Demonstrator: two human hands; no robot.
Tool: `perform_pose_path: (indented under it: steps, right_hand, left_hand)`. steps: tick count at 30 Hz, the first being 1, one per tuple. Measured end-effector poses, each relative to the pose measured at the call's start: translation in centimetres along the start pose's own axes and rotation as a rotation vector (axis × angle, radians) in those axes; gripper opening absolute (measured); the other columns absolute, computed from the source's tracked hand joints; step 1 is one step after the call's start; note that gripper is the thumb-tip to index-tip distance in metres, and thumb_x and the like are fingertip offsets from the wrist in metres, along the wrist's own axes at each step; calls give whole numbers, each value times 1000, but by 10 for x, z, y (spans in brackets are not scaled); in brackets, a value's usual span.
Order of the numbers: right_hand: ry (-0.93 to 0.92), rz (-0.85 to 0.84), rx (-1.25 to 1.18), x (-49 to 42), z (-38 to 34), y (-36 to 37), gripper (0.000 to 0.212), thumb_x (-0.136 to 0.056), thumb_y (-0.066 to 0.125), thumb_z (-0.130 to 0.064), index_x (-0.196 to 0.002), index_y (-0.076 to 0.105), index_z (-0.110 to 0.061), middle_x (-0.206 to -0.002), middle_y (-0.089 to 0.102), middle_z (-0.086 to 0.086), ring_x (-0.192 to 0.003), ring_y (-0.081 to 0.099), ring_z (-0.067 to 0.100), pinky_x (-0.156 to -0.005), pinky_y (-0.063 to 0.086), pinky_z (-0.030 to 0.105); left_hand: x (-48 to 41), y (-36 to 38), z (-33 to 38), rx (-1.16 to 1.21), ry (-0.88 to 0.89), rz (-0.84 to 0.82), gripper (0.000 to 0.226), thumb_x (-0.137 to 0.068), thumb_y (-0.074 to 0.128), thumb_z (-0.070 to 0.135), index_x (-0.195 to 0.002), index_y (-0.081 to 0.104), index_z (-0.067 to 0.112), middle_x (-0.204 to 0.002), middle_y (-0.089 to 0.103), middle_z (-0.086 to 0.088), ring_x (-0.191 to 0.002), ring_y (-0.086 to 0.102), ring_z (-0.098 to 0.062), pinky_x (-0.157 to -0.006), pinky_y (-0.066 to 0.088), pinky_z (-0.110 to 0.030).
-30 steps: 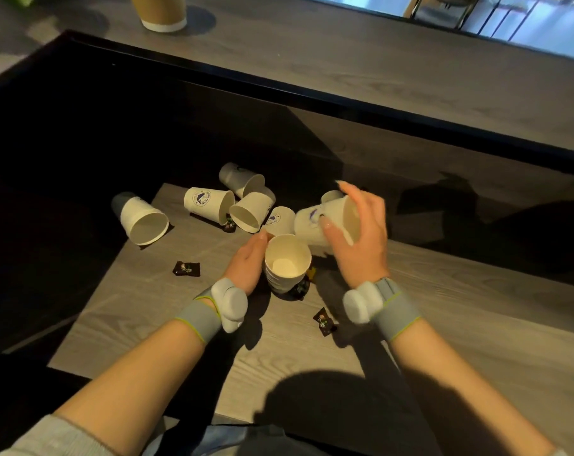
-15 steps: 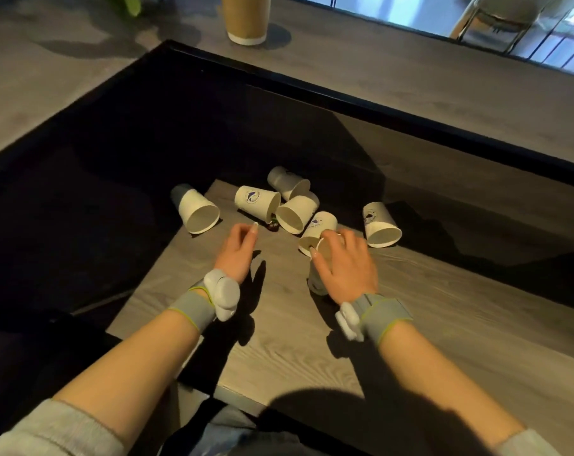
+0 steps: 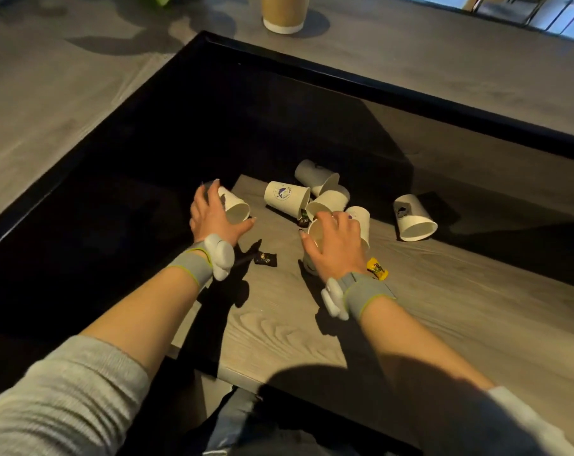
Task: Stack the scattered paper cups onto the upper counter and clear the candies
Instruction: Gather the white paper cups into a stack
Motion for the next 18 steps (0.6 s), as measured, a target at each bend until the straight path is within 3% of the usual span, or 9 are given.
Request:
perform_pose_path:
  steps: [4, 8, 18]
  right_hand:
    - [7, -19, 23, -11, -8, 3, 46, -90, 44, -45, -128, 42, -19, -126, 41, 9, -114, 35, 30, -92, 35, 38]
    - [-2, 9, 49, -11, -8, 0, 46, -91, 43, -45, -130, 41, -20, -126, 43, 9, -112, 37, 29, -90, 36, 38]
    - [55, 3, 140, -8, -8, 2, 47, -91, 40, -48, -130, 40, -22, -131, 41, 5, -118, 36, 28, -83, 43, 40]
  left_hand:
    - [-24, 2, -5, -135, -33, -141, 108, -66, 78, 44, -147, 10, 27, -152, 20, -15, -136, 27, -39, -107, 31, -53]
    - [-40, 5, -8, -43, -34, -286, 113, -64, 78, 47, -148, 4, 31, -149, 27, -17, -133, 36, -38, -104, 37, -49]
    - [-43, 12, -16, -66, -24, -410, 94, -65, 75, 52, -140, 25, 27, -141, 35, -15, -124, 43, -36, -94, 42, -44]
Point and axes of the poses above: each hand's wrist, its own x-axis away from the middle knuckle, its own y-axis out of the palm, z = x × y, the point moved 5 cm from there along -x, towards the middle knuckle
